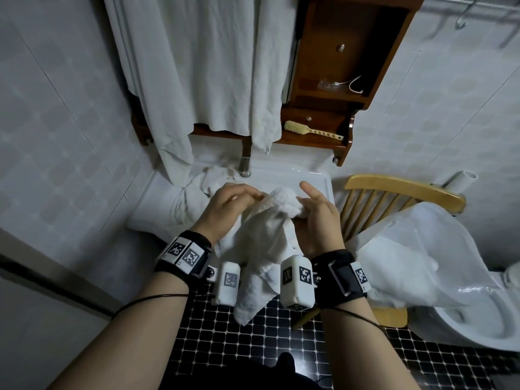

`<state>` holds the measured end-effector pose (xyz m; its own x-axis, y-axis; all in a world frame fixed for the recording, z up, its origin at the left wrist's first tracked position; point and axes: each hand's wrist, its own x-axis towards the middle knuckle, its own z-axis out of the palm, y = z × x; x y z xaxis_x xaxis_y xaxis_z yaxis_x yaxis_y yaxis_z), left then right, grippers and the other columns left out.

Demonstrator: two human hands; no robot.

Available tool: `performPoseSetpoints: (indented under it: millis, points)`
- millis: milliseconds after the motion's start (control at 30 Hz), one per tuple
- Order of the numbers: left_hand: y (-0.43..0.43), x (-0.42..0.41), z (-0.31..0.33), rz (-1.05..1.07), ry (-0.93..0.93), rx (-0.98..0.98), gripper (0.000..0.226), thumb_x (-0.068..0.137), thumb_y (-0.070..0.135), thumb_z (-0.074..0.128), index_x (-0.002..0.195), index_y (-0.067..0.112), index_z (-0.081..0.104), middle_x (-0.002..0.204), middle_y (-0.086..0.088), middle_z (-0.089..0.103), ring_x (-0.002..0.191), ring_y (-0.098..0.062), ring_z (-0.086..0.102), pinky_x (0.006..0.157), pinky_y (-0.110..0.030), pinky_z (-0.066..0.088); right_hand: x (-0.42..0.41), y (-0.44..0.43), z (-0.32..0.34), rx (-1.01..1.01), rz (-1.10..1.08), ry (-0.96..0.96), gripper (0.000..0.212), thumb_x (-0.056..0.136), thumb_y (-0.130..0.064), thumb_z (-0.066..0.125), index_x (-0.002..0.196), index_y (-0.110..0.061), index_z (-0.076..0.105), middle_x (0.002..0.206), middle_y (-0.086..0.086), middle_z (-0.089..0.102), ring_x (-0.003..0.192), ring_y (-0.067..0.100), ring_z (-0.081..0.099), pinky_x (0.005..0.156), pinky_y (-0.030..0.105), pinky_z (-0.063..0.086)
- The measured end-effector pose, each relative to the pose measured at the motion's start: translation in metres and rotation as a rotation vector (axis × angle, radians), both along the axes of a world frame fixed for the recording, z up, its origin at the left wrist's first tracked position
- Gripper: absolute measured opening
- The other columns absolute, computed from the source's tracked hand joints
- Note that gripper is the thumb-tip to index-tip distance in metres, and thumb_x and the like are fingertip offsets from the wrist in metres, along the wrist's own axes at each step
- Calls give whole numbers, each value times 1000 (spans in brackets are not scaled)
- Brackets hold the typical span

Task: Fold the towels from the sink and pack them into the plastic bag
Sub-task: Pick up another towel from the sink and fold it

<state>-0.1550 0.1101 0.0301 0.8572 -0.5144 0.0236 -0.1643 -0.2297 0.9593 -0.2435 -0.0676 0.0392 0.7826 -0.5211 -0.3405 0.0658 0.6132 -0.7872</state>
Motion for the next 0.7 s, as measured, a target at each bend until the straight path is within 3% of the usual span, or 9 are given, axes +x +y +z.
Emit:
performPoseSetpoints:
  millis: [67, 133, 267, 367, 433, 500, 567, 633, 700]
  points:
    - [-1, -1, -5, -94, 12, 96, 41, 84, 64, 71, 99, 27, 80, 117, 5, 69, 116, -6, 61, 96, -25, 42, 2, 1, 4, 15, -2, -22, 36, 97, 13, 46, 117, -6, 70, 101, 27, 55, 89, 36, 55, 88, 45, 49]
    - [-3, 0, -14, -100, -42, 227, 51, 75, 73, 78, 93, 26, 76, 112, 4, 66, 110, -9, 62, 86, -24, 43, 5, 2, 6, 17, -16, -34, 37, 98, 13, 44, 116, -7, 69, 100, 24, 54, 86, 34, 56, 87, 43, 50]
    - [0, 6, -18, -11, -161, 348, 42, 91, 46, 79, 73, 12, 63, 90, -1, 62, 83, -9, 57, 75, -29, 40, 11, -5, 2, 12, -58, -38, 38, 97, 11, 44, 118, -10, 68, 98, 21, 48, 81, 29, 54, 86, 41, 51]
    - [8, 12, -12, -14, -177, 325, 42, 100, 36, 70, 74, 6, 59, 77, -7, 57, 70, -15, 51, 71, -32, 37, 16, -9, 2, 37, -78, -48, 39, 97, 12, 42, 117, -9, 67, 102, 24, 48, 81, 33, 51, 92, 47, 50]
    - [9, 12, -6, 31, -149, 291, 36, 107, 32, 59, 78, 12, 55, 74, -1, 51, 66, -12, 47, 67, -32, 37, 17, -8, 5, 13, -65, -46, 39, 97, 14, 41, 115, -9, 68, 93, 21, 51, 72, 26, 55, 81, 38, 55]
    - [7, 13, 4, 174, -122, 207, 34, 111, 30, 48, 84, 11, 54, 74, -4, 50, 63, -8, 46, 65, -29, 38, 20, -10, 4, -147, -35, 38, 41, 93, 14, 44, 111, -11, 71, 79, 14, 56, 65, 23, 57, 68, 33, 56]
    - [6, 13, 16, 293, -142, 110, 42, 110, 32, 48, 86, -1, 52, 71, -13, 43, 62, -10, 42, 60, -26, 35, 21, -13, 2, -457, 87, 179, 41, 83, 7, 49, 106, -16, 75, 74, 15, 60, 66, 29, 60, 71, 44, 61]
    - [4, 13, 26, 271, -198, 26, 51, 107, 33, 58, 72, 1, 39, 67, -5, 29, 61, -12, 33, 57, -28, 29, 23, -16, 4, -799, 331, 358, 38, 80, -4, 58, 109, -22, 75, 86, 17, 68, 69, 34, 71, 67, 57, 65]
    - [2, 11, 31, 186, -221, -14, 58, 104, 29, 67, 66, 7, 29, 63, 4, 24, 59, -11, 27, 55, -23, 26, 23, -15, 10, -1056, 657, 489, 43, 88, -9, 61, 127, -26, 65, 108, 10, 63, 86, 35, 74, 69, 51, 65]
